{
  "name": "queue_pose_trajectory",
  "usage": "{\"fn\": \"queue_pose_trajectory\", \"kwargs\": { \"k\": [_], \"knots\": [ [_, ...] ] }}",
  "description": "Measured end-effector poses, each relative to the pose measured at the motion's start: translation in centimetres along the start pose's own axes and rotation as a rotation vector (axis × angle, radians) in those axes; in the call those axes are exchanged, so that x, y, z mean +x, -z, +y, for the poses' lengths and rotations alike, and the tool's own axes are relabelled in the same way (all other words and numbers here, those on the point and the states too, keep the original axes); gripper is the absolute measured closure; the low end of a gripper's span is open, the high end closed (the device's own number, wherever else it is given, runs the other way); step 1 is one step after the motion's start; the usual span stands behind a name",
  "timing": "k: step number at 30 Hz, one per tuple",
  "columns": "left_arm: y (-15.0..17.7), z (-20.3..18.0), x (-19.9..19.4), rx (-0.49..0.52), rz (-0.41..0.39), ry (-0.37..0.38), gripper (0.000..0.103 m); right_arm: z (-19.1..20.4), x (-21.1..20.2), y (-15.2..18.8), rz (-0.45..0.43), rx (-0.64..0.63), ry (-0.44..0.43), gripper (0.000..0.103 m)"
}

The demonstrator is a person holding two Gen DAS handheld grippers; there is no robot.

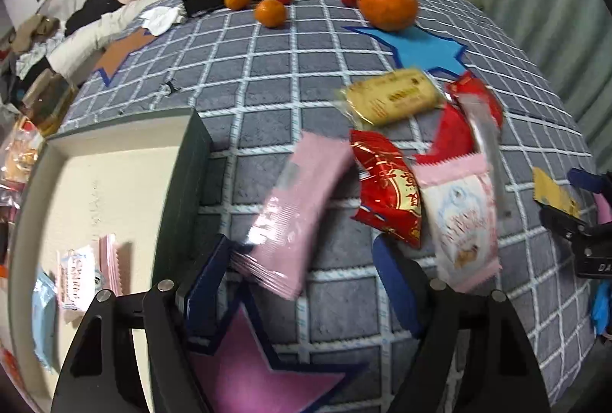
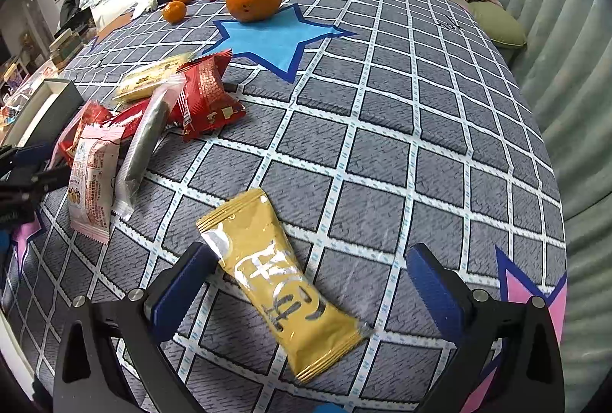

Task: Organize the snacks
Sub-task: 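Position the right gripper over the yellow bar and left over the pink bar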

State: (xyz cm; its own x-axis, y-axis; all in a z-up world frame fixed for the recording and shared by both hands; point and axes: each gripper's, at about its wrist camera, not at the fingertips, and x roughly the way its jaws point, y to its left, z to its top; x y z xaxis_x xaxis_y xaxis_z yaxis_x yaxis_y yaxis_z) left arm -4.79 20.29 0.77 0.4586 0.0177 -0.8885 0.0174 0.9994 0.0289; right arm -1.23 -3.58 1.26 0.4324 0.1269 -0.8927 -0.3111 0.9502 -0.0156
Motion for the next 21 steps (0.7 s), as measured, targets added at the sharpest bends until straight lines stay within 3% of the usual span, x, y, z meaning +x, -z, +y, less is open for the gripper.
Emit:
{"fn": "queue_pose_trajectory", "kwargs": {
  "k": [2,3,4,7,8,9,13,15,17,18,19,20,21],
  "knots": [
    [-0.1,0.1,-0.1,-0.017,-0.002,0.017,0.041,0.0,0.3,-0.7,0.018,0.012,0.008,0.001],
    [0.0,0.1,-0.3,-0.017,-0.004,0.004,0.06,0.0,0.4,-0.9,0.025,0.02,0.013,0.002],
    [0.2,0.1,-0.5,-0.017,-0.002,0.006,0.064,0.1,0.3,-0.9,0.029,0.025,0.016,0.005],
    [1.5,0.0,-1.2,-0.045,-0.003,-0.003,0.064,0.6,-0.6,-0.8,0.01,0.026,0.015,0.044],
    [2.2,-0.1,-1.6,-0.051,-0.007,-0.01,0.064,0.7,-0.9,-0.7,0.009,0.029,0.012,0.063],
    [2.8,-0.3,-2.0,-0.059,-0.008,-0.013,0.064,0.7,-1.1,-0.4,0.01,0.036,0.009,0.069],
    [5.9,-1.6,-3.7,-0.081,-0.011,-0.007,0.063,0.8,-2.0,1.1,0.022,0.095,-0.004,0.069],
    [7.1,-2.1,-4.4,-0.087,-0.011,0.014,0.061,1.3,-2.7,2.1,0.04,0.13,-0.053,0.069],
    [7.8,-2.3,-4.9,-0.091,-0.006,0.014,0.048,2.1,-3.4,3.3,0.053,0.144,-0.108,0.069],
    [7.8,-2.3,-5.0,-0.092,-0.008,0.012,0.036,2.6,-3.7,3.9,0.055,0.139,-0.129,0.066],
    [7.7,-2.1,-5.1,-0.093,-0.018,0.006,0.028,2.9,-4.1,4.4,0.055,0.132,-0.144,0.057],
    [7.5,-1.9,-5.2,-0.095,-0.031,-0.007,0.025,2.9,-4.3,4.7,0.053,0.132,-0.142,0.031],
    [7.2,-1.7,-5.2,-0.096,-0.037,-0.013,0.023,2.9,-4.6,5.0,0.042,0.133,-0.12,0.016]
  ]
}}
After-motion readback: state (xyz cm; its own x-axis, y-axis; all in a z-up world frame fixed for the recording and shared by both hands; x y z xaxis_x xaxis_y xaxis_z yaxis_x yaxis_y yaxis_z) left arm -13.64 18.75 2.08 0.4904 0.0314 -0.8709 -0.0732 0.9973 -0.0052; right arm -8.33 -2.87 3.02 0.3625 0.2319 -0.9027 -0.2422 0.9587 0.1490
